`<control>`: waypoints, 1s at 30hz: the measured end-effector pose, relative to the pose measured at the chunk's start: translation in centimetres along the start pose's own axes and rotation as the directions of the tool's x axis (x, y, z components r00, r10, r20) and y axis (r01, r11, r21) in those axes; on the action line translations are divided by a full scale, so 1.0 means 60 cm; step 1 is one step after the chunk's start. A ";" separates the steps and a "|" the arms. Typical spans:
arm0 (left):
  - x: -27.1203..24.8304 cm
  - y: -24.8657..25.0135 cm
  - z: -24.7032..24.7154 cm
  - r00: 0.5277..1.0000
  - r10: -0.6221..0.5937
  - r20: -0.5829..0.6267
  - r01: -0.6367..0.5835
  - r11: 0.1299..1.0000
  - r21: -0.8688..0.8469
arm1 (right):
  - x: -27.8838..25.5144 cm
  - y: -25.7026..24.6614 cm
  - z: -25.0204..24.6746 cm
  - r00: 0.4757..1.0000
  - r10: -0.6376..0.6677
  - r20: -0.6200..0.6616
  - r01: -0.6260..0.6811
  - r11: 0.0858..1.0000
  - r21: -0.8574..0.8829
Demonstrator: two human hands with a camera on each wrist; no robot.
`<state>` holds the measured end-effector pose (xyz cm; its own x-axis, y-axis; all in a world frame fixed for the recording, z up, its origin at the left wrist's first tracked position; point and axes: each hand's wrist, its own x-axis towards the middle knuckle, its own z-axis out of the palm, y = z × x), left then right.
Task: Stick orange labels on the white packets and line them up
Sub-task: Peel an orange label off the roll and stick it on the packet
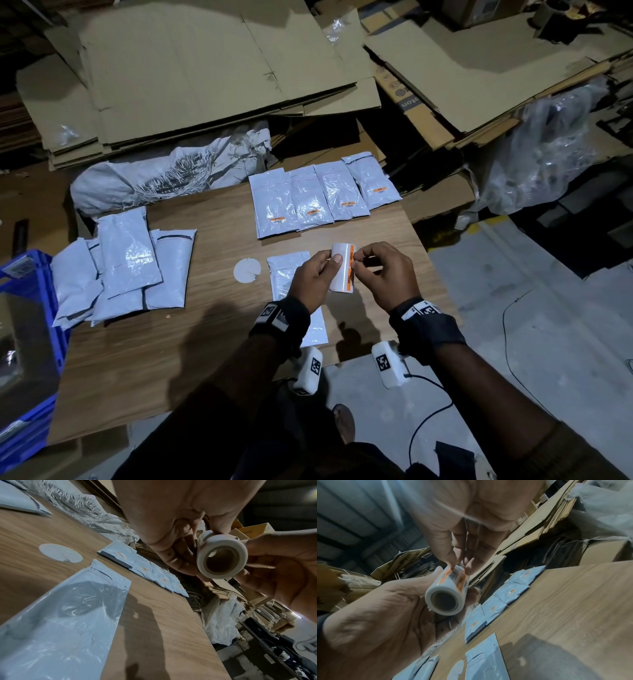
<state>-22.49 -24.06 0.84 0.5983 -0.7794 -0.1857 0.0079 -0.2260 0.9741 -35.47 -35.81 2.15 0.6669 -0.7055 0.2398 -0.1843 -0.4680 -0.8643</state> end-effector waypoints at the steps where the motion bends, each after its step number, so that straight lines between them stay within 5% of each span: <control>1: -0.001 0.003 0.000 1.000 0.007 0.006 -0.007 1.000 0.013 | -0.001 -0.001 0.000 1.000 -0.009 -0.002 0.009 1.000 -0.008; 22: -0.002 -0.010 0.013 0.993 0.025 -0.114 -0.011 0.993 0.119 | -0.014 -0.021 0.012 0.998 -0.020 -0.065 0.009 0.986 -0.166; 30: -0.007 0.001 0.006 0.995 0.009 -0.104 0.002 0.994 0.105 | -0.021 -0.019 0.001 0.995 0.080 -0.065 -0.078 0.996 0.029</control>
<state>-23.04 -23.97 0.95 0.6783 -0.7165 -0.1627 -0.0753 -0.2880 0.9547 -36.05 -34.34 2.77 0.6014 -0.7740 0.1982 -0.2146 -0.3954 -0.8931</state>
